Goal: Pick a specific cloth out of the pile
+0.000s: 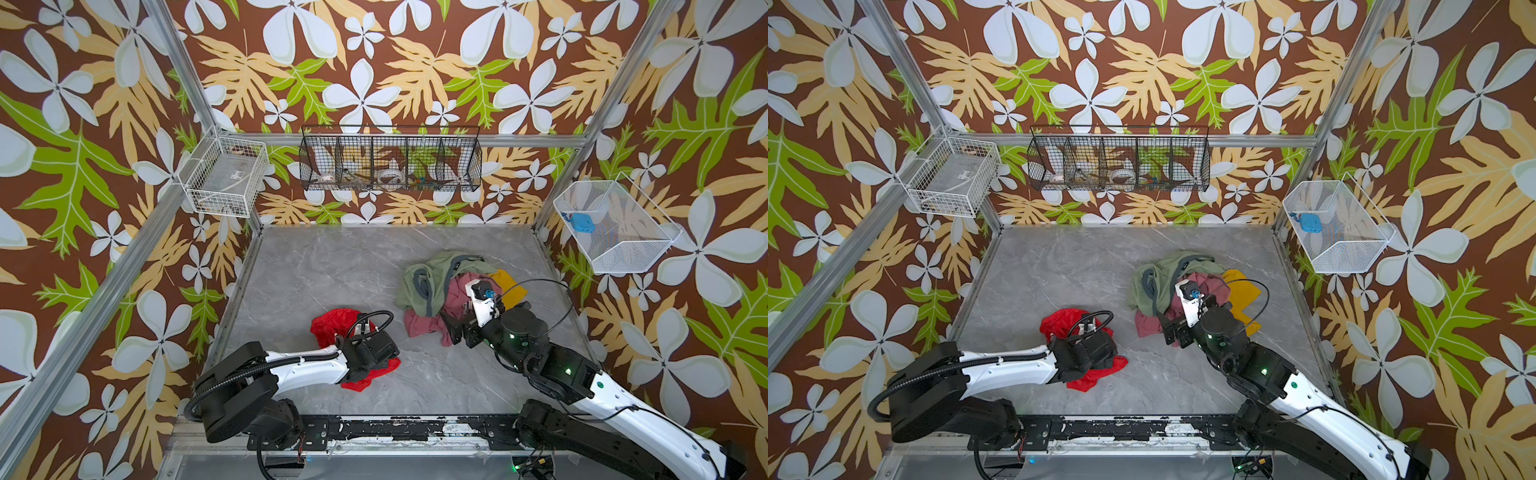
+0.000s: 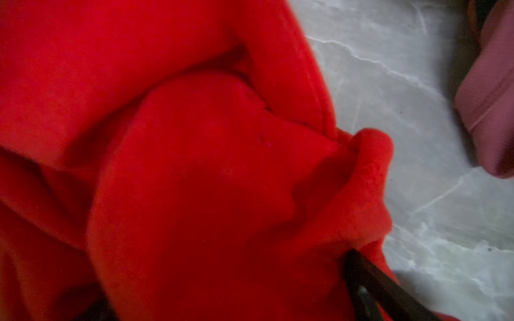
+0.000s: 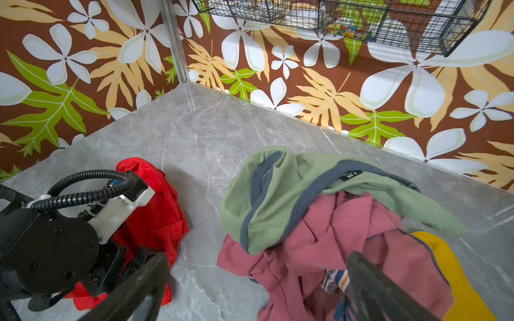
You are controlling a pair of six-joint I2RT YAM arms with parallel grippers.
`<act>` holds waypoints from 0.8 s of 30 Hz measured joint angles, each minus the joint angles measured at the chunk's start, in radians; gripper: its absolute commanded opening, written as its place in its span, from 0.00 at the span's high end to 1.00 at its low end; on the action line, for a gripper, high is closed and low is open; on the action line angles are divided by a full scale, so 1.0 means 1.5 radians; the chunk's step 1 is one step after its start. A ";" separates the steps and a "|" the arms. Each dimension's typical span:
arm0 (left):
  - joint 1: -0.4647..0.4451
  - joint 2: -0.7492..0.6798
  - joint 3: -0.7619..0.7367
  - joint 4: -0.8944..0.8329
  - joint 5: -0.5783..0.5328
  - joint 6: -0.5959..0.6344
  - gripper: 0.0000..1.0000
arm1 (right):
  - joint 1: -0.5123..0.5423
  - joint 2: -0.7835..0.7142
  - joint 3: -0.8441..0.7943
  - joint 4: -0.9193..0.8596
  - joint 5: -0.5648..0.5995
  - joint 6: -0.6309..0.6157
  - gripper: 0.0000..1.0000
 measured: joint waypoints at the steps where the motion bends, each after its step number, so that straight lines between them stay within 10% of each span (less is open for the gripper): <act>1: 0.003 0.012 -0.003 0.017 -0.013 0.006 0.00 | -0.004 -0.009 -0.004 -0.003 0.004 0.000 0.00; 5: 0.021 0.048 -0.018 0.096 -0.066 0.030 0.11 | -0.009 -0.027 -0.011 -0.018 0.008 0.000 0.00; 15: 0.052 0.045 -0.038 0.148 -0.105 0.036 0.96 | -0.012 -0.063 -0.029 -0.035 0.027 0.000 0.01; 24: 0.148 -0.077 -0.033 0.082 0.017 0.072 1.00 | -0.012 -0.084 -0.036 -0.041 0.046 -0.001 0.01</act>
